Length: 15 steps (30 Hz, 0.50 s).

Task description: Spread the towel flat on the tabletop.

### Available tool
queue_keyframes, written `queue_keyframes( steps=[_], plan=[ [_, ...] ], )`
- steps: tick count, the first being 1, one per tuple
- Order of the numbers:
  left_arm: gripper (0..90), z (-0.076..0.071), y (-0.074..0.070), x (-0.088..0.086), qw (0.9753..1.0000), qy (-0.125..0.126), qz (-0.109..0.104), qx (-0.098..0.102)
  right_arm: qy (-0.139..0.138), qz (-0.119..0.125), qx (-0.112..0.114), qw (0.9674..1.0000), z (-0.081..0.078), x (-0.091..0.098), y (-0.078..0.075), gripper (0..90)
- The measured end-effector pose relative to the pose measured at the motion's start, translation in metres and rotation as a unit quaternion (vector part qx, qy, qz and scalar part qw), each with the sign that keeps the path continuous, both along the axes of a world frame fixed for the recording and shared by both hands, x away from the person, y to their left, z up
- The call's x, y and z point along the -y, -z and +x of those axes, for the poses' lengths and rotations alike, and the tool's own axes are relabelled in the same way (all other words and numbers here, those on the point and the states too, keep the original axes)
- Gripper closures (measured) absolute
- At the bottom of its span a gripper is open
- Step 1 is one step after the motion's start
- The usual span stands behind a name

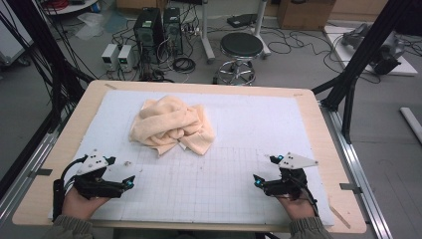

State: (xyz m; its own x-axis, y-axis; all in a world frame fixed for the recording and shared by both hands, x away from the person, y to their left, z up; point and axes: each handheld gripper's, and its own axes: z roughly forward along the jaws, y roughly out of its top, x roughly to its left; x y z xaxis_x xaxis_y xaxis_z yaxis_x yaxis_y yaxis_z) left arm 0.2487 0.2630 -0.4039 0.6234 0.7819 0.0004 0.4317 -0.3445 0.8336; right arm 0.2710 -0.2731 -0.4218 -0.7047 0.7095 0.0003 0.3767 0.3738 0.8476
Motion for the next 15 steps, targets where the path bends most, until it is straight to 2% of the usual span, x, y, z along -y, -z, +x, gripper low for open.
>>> queue_keyframes(
  steps=[15],
  plan=[
    [7.0, 0.0002, 0.0005, 0.0001, 1.0000, 0.003, 0.002, 0.000, -0.004, 0.002, -0.002, 1.0000, -0.0007, -0.0002, 0.0008, 10.2]
  ],
)
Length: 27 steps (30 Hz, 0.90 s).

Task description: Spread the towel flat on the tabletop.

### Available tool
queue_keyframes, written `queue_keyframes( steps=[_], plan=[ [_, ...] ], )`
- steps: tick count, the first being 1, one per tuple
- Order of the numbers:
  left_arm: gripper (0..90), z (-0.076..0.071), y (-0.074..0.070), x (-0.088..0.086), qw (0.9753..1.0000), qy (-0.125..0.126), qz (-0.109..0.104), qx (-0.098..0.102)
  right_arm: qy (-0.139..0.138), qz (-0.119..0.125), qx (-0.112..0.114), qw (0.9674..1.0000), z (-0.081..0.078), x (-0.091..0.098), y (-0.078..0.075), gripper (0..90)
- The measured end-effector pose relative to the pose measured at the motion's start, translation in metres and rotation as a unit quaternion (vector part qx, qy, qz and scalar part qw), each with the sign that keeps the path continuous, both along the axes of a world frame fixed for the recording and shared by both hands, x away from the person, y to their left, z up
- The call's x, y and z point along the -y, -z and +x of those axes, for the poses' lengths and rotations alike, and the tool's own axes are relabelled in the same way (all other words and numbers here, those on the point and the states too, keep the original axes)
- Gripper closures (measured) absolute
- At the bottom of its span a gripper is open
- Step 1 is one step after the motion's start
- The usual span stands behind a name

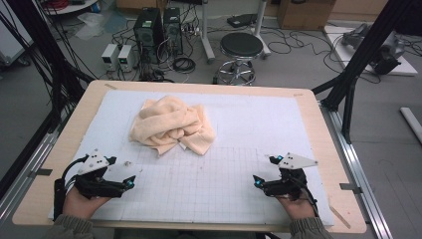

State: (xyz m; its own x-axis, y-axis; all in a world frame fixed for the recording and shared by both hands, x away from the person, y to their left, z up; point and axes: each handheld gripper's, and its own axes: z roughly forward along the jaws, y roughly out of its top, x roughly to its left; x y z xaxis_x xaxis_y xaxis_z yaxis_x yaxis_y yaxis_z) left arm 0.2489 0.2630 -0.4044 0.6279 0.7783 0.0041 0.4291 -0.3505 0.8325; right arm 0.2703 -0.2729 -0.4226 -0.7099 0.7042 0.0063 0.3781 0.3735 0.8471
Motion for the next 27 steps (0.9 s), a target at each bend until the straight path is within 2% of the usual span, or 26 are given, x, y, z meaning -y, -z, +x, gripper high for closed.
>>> queue_keyframes(
  steps=[16, 21, 27],
  plan=[
    [7.0, -0.005, -0.002, -0.001, 1.0000, -0.002, -0.002, 0.006, -0.005, -0.005, 0.009, 0.9999, -0.002, -0.006, -0.005, 10.2],
    [7.0, -0.005, -0.002, -0.002, 1.0000, -0.004, -0.004, 0.007, -0.019, -0.002, 0.025, 0.9995, 0.003, -0.015, -0.019, 10.2],
    [7.0, -0.005, -0.002, -0.003, 1.0000, -0.004, -0.004, 0.008, -0.037, -0.008, 0.030, 0.9989, 0.013, -0.029, -0.032, 10.2]
  ],
)
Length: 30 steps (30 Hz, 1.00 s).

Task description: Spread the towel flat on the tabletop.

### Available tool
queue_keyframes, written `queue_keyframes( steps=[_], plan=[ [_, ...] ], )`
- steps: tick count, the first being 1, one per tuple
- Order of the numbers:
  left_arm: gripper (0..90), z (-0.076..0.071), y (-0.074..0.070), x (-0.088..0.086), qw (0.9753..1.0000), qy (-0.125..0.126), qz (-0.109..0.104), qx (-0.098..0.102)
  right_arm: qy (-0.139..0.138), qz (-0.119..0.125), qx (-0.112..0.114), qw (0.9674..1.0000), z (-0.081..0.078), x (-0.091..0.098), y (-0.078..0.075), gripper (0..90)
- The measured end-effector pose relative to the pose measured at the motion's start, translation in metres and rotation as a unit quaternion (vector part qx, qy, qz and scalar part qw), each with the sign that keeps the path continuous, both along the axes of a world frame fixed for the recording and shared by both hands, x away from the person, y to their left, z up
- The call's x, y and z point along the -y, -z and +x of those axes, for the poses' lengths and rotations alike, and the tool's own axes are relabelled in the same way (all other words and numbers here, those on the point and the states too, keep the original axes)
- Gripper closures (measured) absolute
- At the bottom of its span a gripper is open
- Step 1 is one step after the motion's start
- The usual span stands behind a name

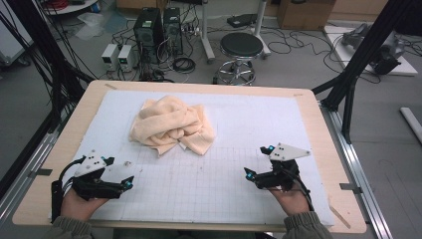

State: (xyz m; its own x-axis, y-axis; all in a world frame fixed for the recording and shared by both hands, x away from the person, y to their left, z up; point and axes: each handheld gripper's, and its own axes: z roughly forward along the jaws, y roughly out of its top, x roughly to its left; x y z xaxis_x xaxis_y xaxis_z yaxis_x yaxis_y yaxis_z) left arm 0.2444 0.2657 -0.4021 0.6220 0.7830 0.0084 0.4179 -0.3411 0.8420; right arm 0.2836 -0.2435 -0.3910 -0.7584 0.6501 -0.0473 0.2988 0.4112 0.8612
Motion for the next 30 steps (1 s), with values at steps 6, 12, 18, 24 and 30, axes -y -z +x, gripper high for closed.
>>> queue_keyframes(
  steps=[6, 12, 18, 24, 30],
  plan=[
    [7.0, 0.000, 0.000, 0.001, 1.0000, 0.000, 0.000, 0.001, -0.031, -0.003, 0.014, 0.9994, 0.019, -0.022, -0.022, 10.2],
    [7.0, 0.000, 0.000, 0.001, 1.0000, 0.000, -0.001, 0.002, -0.039, 0.024, 0.017, 0.9988, 0.038, -0.038, -0.040, 10.2],
    [7.0, 0.000, 0.000, -0.001, 1.0000, 0.000, 0.000, 0.002, -0.049, 0.029, 0.019, 0.9982, 0.055, -0.057, -0.049, 10.2],
    [7.0, 0.001, 0.000, -0.002, 1.0000, 0.000, 0.000, 0.002, -0.060, 0.018, 0.012, 0.9980, 0.075, -0.087, -0.052, 10.3],
    [7.0, 0.001, 0.001, -0.002, 1.0000, -0.001, 0.000, 0.002, -0.064, 0.011, -0.004, 0.9979, 0.090, -0.110, -0.037, 10.3]
  ],
)
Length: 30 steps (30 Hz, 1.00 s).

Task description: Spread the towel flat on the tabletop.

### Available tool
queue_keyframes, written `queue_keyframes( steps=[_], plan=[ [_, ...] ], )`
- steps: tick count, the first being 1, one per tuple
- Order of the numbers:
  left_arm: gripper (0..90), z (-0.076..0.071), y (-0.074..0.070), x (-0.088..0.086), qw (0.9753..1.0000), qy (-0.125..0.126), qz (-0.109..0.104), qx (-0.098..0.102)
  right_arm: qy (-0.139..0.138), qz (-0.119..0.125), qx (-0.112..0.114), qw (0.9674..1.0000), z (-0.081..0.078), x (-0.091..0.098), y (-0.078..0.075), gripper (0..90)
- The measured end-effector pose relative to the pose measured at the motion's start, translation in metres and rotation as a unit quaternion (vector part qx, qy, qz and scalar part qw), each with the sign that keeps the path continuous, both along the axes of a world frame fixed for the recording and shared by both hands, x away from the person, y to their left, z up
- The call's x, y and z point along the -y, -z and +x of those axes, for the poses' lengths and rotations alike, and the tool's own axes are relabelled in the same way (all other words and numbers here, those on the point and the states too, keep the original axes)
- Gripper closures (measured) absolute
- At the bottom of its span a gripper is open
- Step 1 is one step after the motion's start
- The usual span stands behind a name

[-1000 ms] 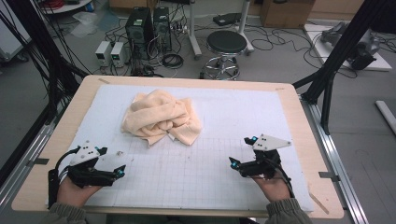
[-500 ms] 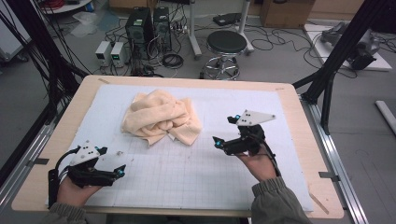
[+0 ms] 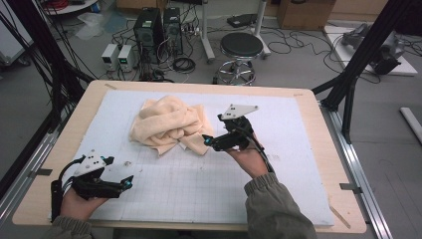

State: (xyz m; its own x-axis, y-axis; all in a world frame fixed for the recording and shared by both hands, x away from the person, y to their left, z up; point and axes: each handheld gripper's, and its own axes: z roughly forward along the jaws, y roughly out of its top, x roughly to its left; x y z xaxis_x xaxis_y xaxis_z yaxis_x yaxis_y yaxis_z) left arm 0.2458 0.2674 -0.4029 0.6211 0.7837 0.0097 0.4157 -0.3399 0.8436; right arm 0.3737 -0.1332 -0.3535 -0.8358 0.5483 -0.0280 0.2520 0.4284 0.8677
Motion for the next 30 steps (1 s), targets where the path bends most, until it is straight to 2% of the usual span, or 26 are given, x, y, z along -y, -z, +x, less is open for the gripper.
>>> queue_keyframes(
  steps=[1, 5, 7, 8, 10, 16, 17, 18, 20, 22, 23, 24, 25, 27, 30],
  plan=[
    [7.0, 0.000, 0.000, 0.000, 1.0000, 0.000, 0.000, 0.000, 0.000, 0.000, 0.000, 1.0000, 0.000, 0.000, 0.000, 10.3],
    [7.0, 0.001, 0.000, -0.001, 1.0000, 0.000, 0.000, -0.001, -0.002, -0.017, -0.017, 0.9997, 0.011, -0.017, 0.017, 10.8],
    [7.0, 0.001, 0.001, -0.001, 1.0000, 0.000, -0.001, -0.001, -0.003, -0.018, -0.019, 0.9997, 0.013, -0.019, 0.020, 10.9],
    [7.0, 0.001, 0.001, -0.001, 1.0000, 0.001, 0.000, -0.001, -0.001, -0.022, -0.026, 0.9994, 0.016, -0.024, 0.027, 11.0],
    [7.0, 0.002, 0.001, -0.001, 1.0000, 0.002, -0.001, -0.001, -0.006, -0.023, -0.033, 0.9992, 0.020, -0.028, 0.034, 16.4],
    [7.0, 0.002, 0.001, -0.001, 1.0000, 0.002, -0.002, -0.001, -0.004, -0.042, -0.055, 0.9976, 0.029, -0.040, 0.056, 18.9],
    [7.0, 0.002, 0.001, -0.001, 1.0000, 0.002, -0.003, -0.001, -0.004, -0.042, -0.055, 0.9976, 0.029, -0.040, 0.056, 18.9],
    [7.0, 0.002, 0.001, -0.001, 1.0000, 0.002, -0.003, -0.002, -0.010, -0.050, -0.064, 0.9967, 0.032, -0.043, 0.063, 22.0],
    [7.0, 0.002, 0.001, -0.001, 1.0000, 0.002, -0.004, -0.002, -0.011, -0.054, -0.065, 0.9963, 0.032, -0.045, 0.066, 23.2],
    [7.0, 0.002, 0.001, -0.001, 1.0000, 0.000, -0.006, -0.002, -0.012, -0.069, -0.072, 0.9949, 0.033, -0.050, 0.075, 27.0],
    [7.0, 0.002, 0.001, -0.001, 1.0000, 0.000, -0.007, -0.002, -0.012, -0.069, -0.072, 0.9949, 0.033, -0.050, 0.075, 27.0],
    [7.0, 0.002, 0.001, -0.001, 1.0000, 0.001, -0.006, -0.002, -0.014, -0.072, -0.073, 0.9947, 0.034, -0.052, 0.078, 32.9],
    [7.0, 0.002, 0.001, -0.001, 1.0000, 0.002, -0.004, -0.003, -0.014, -0.072, -0.073, 0.9947, 0.034, -0.052, 0.078, 32.9],
    [7.0, 0.003, 0.002, -0.001, 1.0000, 0.003, -0.004, -0.003, -0.013, -0.083, -0.079, 0.9934, 0.035, -0.054, 0.086, 39.9],
    [7.0, 0.003, 0.002, -0.001, 1.0000, 0.002, -0.005, -0.003, -0.015, -0.083, -0.080, 0.9932, 0.034, -0.055, 0.089, 44.0]
  ],
)
